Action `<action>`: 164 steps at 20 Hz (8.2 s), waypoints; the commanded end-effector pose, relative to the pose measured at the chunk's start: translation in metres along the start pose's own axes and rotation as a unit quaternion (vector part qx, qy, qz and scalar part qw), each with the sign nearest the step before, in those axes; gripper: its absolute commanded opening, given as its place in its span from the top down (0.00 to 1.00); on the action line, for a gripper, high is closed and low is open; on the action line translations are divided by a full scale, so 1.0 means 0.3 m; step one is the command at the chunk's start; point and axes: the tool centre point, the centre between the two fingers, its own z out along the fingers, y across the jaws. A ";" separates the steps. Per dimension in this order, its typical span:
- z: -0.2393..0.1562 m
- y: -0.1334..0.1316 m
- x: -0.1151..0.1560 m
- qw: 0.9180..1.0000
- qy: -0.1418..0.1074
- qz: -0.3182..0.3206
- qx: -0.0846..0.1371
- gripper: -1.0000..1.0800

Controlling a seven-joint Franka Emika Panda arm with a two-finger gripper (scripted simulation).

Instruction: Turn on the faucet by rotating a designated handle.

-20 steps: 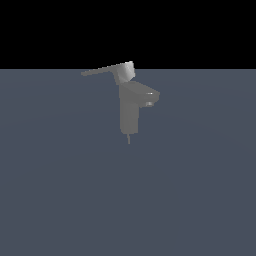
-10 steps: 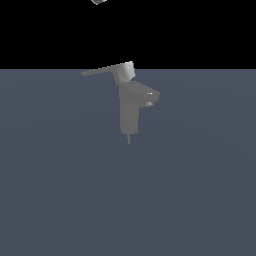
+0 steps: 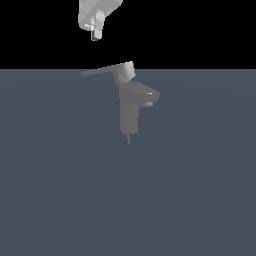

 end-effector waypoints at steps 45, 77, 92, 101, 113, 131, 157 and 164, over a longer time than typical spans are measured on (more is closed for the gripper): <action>0.307 -0.190 0.001 0.978 0.058 0.195 -0.035 1.00; 0.302 0.064 -0.053 0.978 0.059 0.196 -0.038 1.00; 0.270 0.248 0.008 0.978 0.059 0.195 -0.036 1.00; 0.274 0.314 0.027 0.979 0.058 0.190 -0.041 1.00; 0.231 0.415 0.244 0.979 0.059 0.193 -0.037 1.00; 0.224 0.406 0.377 0.980 0.057 0.184 -0.040 1.00; 0.199 0.348 0.602 0.979 0.058 0.192 -0.037 1.00; 0.191 0.334 0.661 0.979 0.058 0.195 -0.036 1.00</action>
